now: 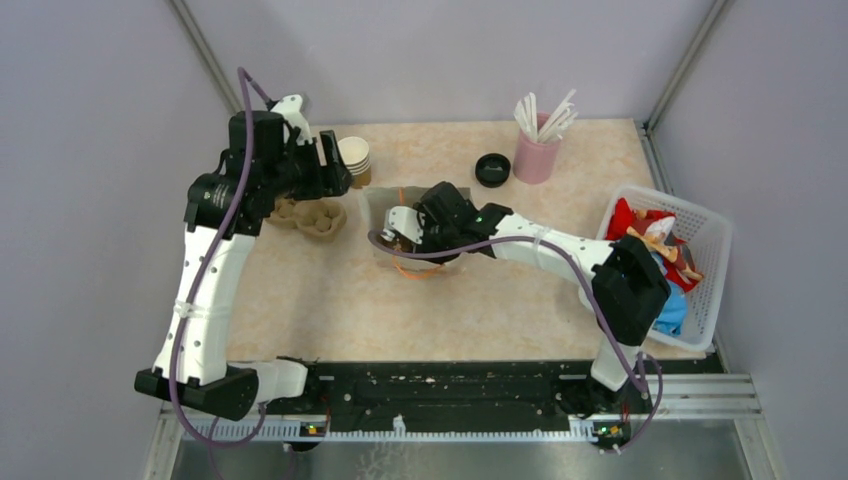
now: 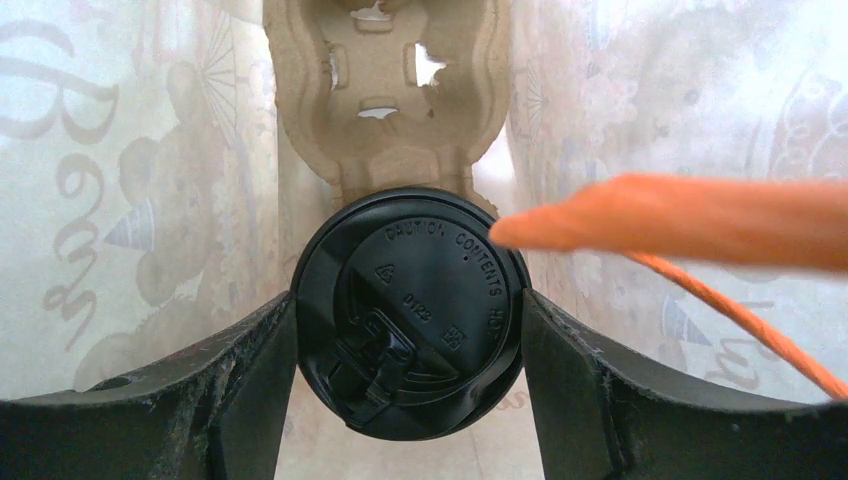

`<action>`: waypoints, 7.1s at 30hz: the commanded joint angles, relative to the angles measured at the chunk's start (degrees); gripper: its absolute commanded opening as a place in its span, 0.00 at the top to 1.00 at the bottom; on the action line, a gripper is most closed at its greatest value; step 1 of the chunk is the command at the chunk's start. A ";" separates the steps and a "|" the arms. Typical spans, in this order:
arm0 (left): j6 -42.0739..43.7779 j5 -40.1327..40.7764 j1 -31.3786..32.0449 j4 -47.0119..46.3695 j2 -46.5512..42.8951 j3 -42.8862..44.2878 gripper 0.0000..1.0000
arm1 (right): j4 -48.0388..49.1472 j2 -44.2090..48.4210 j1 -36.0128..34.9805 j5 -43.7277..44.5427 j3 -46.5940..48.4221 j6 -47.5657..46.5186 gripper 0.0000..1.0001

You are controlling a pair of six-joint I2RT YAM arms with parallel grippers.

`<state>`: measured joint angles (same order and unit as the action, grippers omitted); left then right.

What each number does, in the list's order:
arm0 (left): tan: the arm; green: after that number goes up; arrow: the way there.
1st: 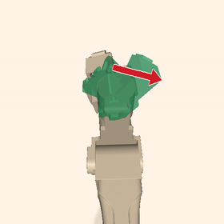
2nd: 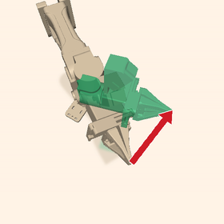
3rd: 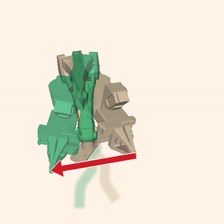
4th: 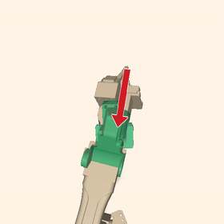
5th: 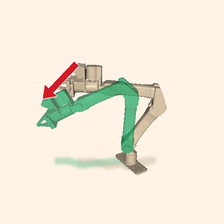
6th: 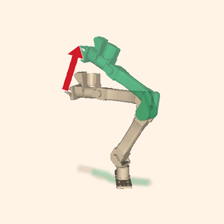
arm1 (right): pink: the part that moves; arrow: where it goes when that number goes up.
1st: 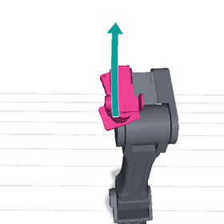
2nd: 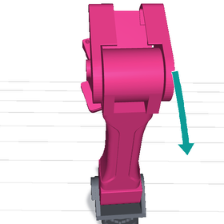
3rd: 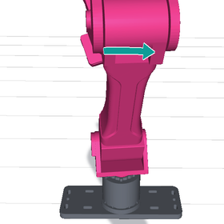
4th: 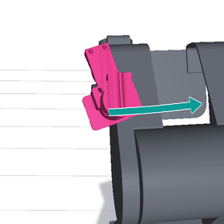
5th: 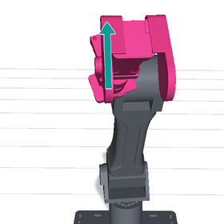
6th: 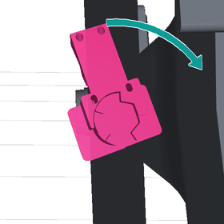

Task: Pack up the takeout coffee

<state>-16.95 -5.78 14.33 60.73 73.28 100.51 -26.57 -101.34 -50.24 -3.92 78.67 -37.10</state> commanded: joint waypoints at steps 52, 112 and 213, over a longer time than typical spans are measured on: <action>-3.64 -8.09 -0.10 -0.25 -8.16 -2.33 0.29 | -24.39 -5.04 -0.51 6.60 24.26 11.81 0.01; -4.28 -11.08 -0.09 -0.39 -6.56 -4.77 0.28 | -2.84 -7.09 36.62 8.00 37.13 46.97 0.49; -4.02 -15.05 -0.10 -2.50 -5.31 -4.30 0.32 | -1.48 -15.75 45.16 9.90 48.48 49.66 0.35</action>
<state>-19.88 -21.17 14.33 60.86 68.40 96.20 -28.34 -112.84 -6.44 5.87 121.73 7.68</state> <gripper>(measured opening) 0.684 0.566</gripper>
